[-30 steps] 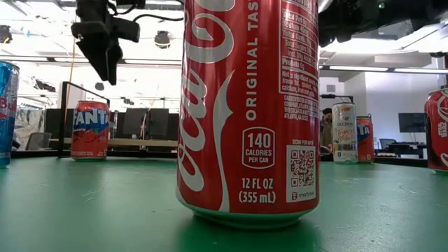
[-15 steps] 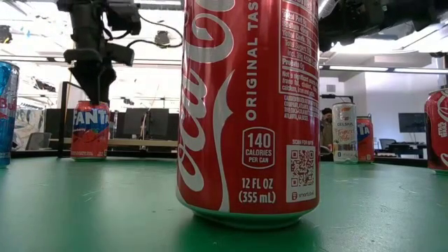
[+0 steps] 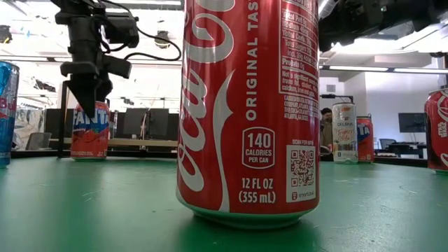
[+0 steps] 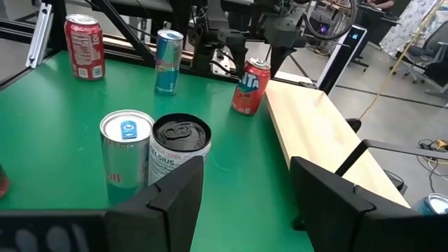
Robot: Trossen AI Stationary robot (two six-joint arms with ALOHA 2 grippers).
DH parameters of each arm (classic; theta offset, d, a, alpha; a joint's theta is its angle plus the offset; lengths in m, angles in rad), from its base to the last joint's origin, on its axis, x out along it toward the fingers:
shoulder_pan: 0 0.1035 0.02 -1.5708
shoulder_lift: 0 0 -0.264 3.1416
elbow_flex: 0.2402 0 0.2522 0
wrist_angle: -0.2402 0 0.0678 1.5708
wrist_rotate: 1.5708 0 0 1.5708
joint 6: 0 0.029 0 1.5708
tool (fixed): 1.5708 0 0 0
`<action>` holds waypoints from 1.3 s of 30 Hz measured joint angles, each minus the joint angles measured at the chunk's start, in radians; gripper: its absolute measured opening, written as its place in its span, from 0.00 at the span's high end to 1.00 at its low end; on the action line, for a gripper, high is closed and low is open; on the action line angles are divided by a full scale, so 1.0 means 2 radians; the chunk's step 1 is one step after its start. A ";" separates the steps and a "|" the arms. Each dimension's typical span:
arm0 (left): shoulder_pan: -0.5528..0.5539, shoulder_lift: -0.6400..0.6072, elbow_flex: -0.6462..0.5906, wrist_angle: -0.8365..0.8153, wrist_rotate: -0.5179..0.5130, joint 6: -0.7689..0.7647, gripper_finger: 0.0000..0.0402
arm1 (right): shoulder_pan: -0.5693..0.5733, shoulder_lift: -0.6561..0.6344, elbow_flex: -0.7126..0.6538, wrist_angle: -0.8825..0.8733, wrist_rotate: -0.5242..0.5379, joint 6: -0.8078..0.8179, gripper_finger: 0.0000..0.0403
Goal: Place canned beverage on shelf
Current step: Put the middle red soda can on the shelf
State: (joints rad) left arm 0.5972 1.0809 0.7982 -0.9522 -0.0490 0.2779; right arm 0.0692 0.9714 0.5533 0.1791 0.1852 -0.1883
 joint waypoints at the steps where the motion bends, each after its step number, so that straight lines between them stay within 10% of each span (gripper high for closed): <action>1: 0.000 0.000 0.000 -0.003 0.000 0.000 0.10 | 0.000 0.000 0.000 0.000 0.000 0.000 0.40; 8: 0.000 0.000 0.000 -0.005 -0.004 0.005 0.31 | 0.000 0.000 0.000 0.000 0.000 -0.001 0.40; 22: 0.001 0.008 0.169 -0.076 -0.029 0.043 0.32 | 0.000 0.000 0.000 0.000 0.000 -0.001 0.40; 39: 0.175 0.280 0.437 -0.145 -0.004 0.162 0.32 | 0.005 0.000 0.000 0.003 -0.002 0.016 0.40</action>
State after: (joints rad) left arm 0.9467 1.6411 1.6724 -1.2421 -0.0575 0.6017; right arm 0.0795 0.9710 0.5526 0.1855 0.1822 -0.1571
